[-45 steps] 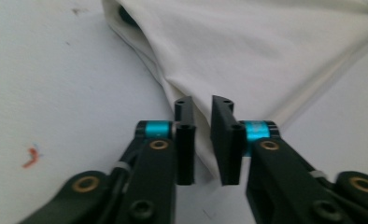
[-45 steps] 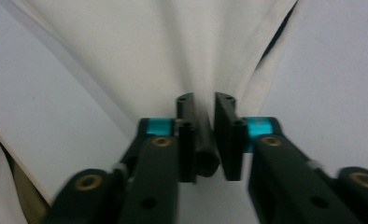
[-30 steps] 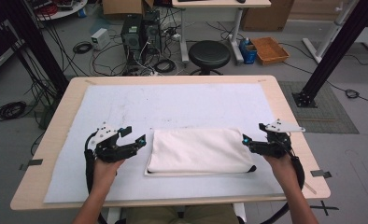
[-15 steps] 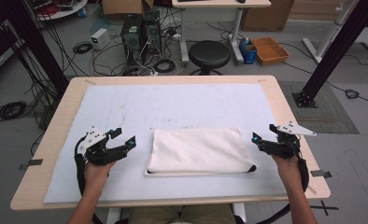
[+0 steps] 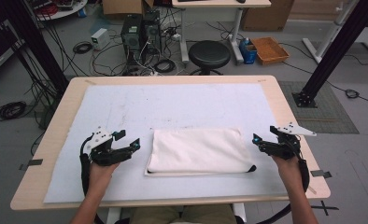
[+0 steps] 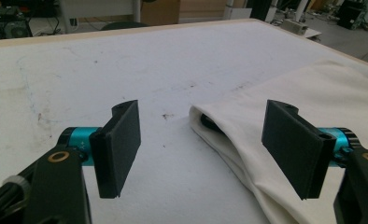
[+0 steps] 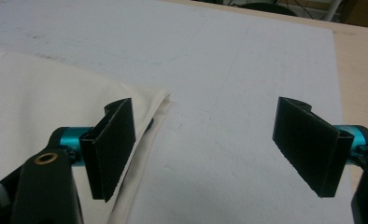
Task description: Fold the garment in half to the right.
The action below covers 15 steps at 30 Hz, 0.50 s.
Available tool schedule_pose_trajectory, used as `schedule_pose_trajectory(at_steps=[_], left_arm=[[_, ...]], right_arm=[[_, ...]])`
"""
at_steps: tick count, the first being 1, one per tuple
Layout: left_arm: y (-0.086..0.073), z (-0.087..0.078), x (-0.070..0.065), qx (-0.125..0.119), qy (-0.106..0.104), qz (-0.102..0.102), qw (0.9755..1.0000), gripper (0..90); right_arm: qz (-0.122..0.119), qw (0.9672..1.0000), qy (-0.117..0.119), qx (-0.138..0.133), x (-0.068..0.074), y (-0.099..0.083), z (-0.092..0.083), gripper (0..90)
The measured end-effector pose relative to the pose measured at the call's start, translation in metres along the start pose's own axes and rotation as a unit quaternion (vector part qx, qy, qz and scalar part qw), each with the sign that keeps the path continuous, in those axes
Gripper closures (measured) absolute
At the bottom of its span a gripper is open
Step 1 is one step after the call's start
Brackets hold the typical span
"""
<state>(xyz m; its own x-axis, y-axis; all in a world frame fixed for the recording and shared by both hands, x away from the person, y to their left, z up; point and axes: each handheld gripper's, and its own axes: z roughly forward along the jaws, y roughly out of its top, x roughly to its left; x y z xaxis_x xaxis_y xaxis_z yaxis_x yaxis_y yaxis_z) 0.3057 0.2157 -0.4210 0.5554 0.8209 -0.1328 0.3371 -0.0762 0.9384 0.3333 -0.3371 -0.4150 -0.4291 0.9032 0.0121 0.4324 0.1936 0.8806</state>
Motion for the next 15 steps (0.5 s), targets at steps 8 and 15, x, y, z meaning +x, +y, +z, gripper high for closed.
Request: schedule_pose_trajectory(at_steps=[8, 15], left_arm=[[-0.001, 0.007, -0.013, 0.037, -0.019, -0.005, 0.9991, 28.3], [-0.009, 0.017, -0.036, 0.122, -0.045, -0.025, 0.9912, 32.5]], right_arm=[[-0.007, 1.0, 0.007, 0.002, 0.002, 0.0, 0.002, 21.1], [-0.006, 0.9998, 0.016, 0.008, 0.004, -0.002, 0.004, 21.1]])
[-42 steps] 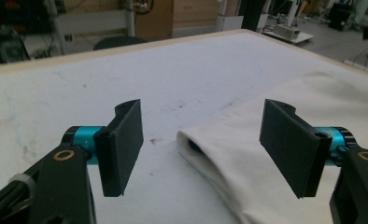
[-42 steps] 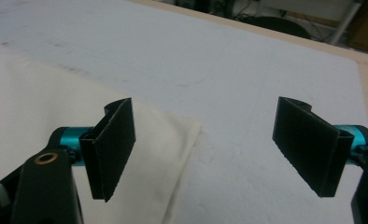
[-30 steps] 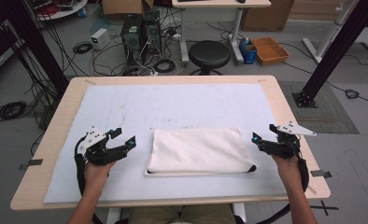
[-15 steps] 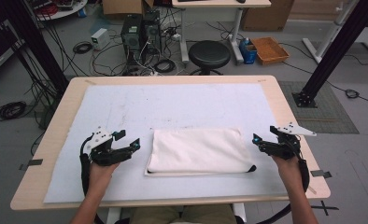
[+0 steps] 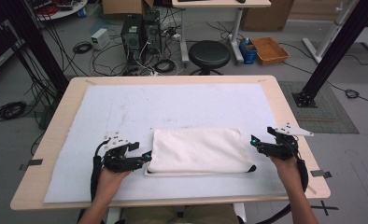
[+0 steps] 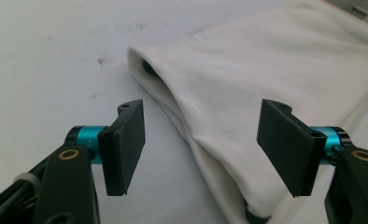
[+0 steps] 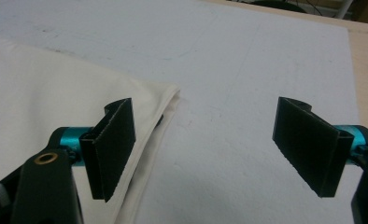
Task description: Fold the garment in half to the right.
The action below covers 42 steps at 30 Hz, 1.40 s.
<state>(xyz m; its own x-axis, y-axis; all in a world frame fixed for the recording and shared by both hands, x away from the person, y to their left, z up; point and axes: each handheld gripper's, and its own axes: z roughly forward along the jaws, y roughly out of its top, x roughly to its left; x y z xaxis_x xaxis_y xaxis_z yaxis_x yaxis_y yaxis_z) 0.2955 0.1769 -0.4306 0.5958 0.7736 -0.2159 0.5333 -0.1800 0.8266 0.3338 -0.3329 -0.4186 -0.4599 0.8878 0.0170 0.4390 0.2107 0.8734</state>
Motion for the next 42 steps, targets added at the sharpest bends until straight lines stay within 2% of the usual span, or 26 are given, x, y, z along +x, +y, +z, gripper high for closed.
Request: schedule_pose_trajectory(at_steps=[2, 4, 6, 9, 14, 17, 18, 19, 21, 25, 28, 30, 32, 34, 36, 40, 42], left_arm=[[-0.004, 0.006, -0.004, 0.03, 0.004, -0.02, 0.9993, 32.6], [-0.008, 0.011, -0.008, 0.064, 0.017, -0.032, 0.9973, 33.3], [-0.012, 0.014, -0.011, 0.077, 0.03, -0.038, 0.9958, 36.6], [-0.012, 0.012, -0.016, 0.084, 0.044, -0.029, 0.9951, 40.8], [-0.018, 0.008, -0.03, 0.09, 0.069, -0.001, 0.9935, 51.0], [-0.019, 0.007, -0.035, 0.092, 0.056, 0.008, 0.9942, 65.3], [-0.02, 0.007, -0.037, 0.09, 0.058, 0.014, 0.9941, 69.9], [-0.021, 0.007, -0.038, 0.09, 0.059, 0.016, 0.9941, 70.6], [-0.021, 0.007, -0.036, 0.087, 0.051, 0.008, 0.9949, 72.0], [-0.021, 0.006, -0.03, 0.088, 0.035, -0.021, 0.9953, 71.8], [-0.023, 0.006, -0.029, 0.083, 0.029, -0.021, 0.9959, 71.8], [-0.022, 0.006, -0.027, 0.085, 0.027, -0.023, 0.9957, 72.2], [-0.021, 0.006, -0.024, 0.09, 0.023, -0.031, 0.9952, 76.4], [-0.021, 0.005, -0.02, 0.094, 0.006, -0.048, 0.9945, 84.2], [-0.02, 0.005, -0.018, 0.095, 0.0, -0.046, 0.9944, 85.1], [-0.019, 0.006, -0.017, 0.096, -0.005, -0.048, 0.9942, 85.5], [-0.019, 0.006, -0.017, 0.097, -0.006, -0.043, 0.9943, 85.4]], right_arm=[[0.0, 1.0, 0.002, 0.002, 0.001, 0.0, 0.001, 21.1], [0.001, 1.0, 0.003, 0.004, 0.002, 0.0, 0.002, 21.1], [-0.004, 1.0, 0.006, 0.005, 0.004, 0.0, 0.004, 21.1], [-0.005, 0.9999, 0.008, 0.009, 0.006, 0.0, 0.006, 21.1], [-0.006, 0.9999, 0.011, 0.011, 0.007, 0.0, 0.007, 21.1], [-0.005, 0.9998, 0.012, 0.012, 0.007, 0.0, 0.008, 21.1], [-0.006, 0.9998, 0.012, 0.011, 0.007, 0.0, 0.008, 21.1], [-0.007, 0.9998, 0.013, 0.011, 0.007, 0.0, 0.008, 21.1], [-0.005, 0.9998, 0.014, 0.012, 0.008, 0.0, 0.008, 21.1], [-0.006, 0.9997, 0.017, 0.013, 0.009, 0.0, 0.009, 21.1], [-0.01, 0.9996, 0.023, 0.015, 0.012, 0.002, 0.011, 21.1], [-0.013, 0.9994, 0.03, 0.015, 0.017, 0.006, 0.013, 21.1], [-0.018, 0.9989, 0.042, 0.014, 0.025, 0.013, 0.015, 21.1], [-0.024, 0.9982, 0.053, 0.011, 0.033, 0.021, 0.017, 21.1], [-0.034, 0.997, 0.069, 0.014, 0.043, 0.031, 0.023, 21.0], [-0.06, 0.9929, 0.098, 0.031, 0.064, 0.056, 0.043, 21.1], [-0.075, 0.9895, 0.116, 0.041, 0.076, 0.072, 0.056, 21.1]])
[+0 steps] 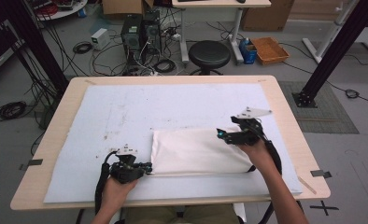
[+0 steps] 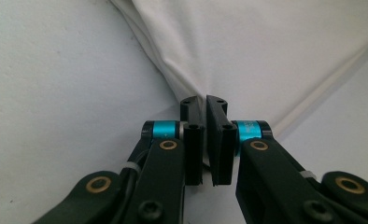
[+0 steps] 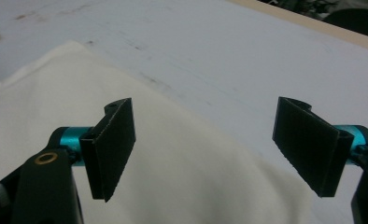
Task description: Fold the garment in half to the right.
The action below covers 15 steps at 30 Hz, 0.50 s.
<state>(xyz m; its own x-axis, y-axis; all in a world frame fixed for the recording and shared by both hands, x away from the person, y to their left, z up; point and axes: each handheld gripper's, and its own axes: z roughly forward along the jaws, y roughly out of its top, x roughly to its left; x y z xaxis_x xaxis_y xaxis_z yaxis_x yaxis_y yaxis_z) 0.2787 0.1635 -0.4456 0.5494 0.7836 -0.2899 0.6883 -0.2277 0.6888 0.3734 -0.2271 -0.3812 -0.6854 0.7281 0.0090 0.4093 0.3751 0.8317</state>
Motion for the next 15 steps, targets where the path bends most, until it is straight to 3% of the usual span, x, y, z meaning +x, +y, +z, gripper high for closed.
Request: schedule_pose_trajectory(at_steps=[4, 8, 10, 15], left_arm=[[0.0, 0.001, -0.001, -0.002, 0.0, 0.007, 1.0, 85.3], [0.0, 0.001, -0.001, -0.002, 0.001, 0.013, 0.9999, 85.2], [0.0, 0.001, -0.001, -0.004, 0.0, 0.014, 0.9999, 85.2], [0.001, 0.001, 0.0, 0.0, -0.001, 0.019, 0.9998, 85.1]], right_arm=[[-0.035, 0.9987, 0.03, 0.021, 0.018, 0.037, 0.031, 21.1], [-0.058, 0.9958, 0.057, 0.042, 0.039, 0.063, 0.067, 21.1], [-0.059, 0.9948, 0.07, 0.043, 0.048, 0.07, 0.084, 21.2], [-0.069, 0.9913, 0.081, 0.077, 0.07, 0.078, 0.125, 24.0]])
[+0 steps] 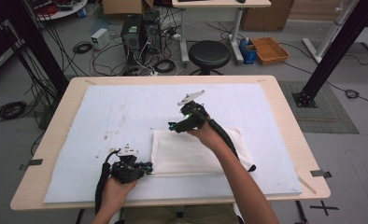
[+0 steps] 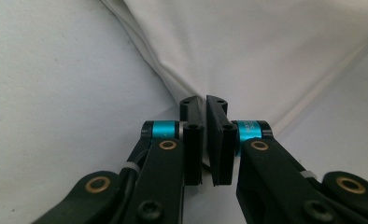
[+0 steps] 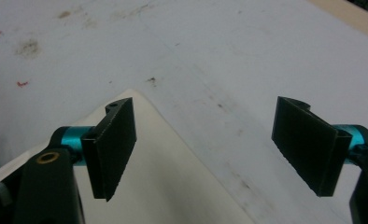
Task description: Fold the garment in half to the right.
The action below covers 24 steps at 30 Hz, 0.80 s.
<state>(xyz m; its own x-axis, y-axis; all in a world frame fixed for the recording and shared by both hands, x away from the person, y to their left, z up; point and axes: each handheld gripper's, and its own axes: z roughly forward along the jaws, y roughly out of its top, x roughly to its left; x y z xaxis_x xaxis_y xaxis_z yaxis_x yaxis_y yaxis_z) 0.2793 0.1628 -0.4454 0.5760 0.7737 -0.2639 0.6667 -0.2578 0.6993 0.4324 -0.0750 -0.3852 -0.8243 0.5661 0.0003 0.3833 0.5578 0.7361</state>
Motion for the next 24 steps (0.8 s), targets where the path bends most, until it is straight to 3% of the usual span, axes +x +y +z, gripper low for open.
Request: schedule_pose_trajectory(at_steps=[7, 11, 13, 16, 17, 21, 24], left_arm=[[0.001, 0.0, 0.001, 0.002, -0.003, 0.001, 1.0, 85.1], [0.001, 0.0, 0.001, 0.001, -0.004, 0.0, 1.0, 85.1], [0.001, 0.0, 0.001, 0.002, -0.003, 0.0, 1.0, 85.1], [0.001, 0.0, 0.001, 0.005, -0.005, 0.003, 1.0, 85.1], [0.002, 0.0, 0.001, 0.005, -0.003, 0.003, 1.0, 85.2], [0.004, -0.002, -0.003, -0.004, 0.004, 0.014, 0.9999, 85.7], [0.006, -0.006, -0.003, -0.023, -0.003, 0.013, 0.9996, 85.8]], right_arm=[[-0.04, 0.9975, 0.019, 0.055, 0.023, 0.013, 0.047, 38.2], [-0.062, 0.9932, 0.039, 0.09, 0.035, 0.015, 0.068, 51.1], [-0.081, 0.99, 0.037, 0.109, 0.04, 0.015, 0.076, 59.7], [-0.085, 0.9886, 0.05, 0.114, 0.044, 0.016, 0.08, 79.8], [-0.086, 0.9887, 0.048, 0.113, 0.044, 0.016, 0.08, 82.4], [-0.091, 0.9889, 0.042, 0.109, 0.045, 0.017, 0.078, 84.1], [-0.088, 0.9915, 0.038, 0.088, 0.043, 0.018, 0.071, 84.1]])
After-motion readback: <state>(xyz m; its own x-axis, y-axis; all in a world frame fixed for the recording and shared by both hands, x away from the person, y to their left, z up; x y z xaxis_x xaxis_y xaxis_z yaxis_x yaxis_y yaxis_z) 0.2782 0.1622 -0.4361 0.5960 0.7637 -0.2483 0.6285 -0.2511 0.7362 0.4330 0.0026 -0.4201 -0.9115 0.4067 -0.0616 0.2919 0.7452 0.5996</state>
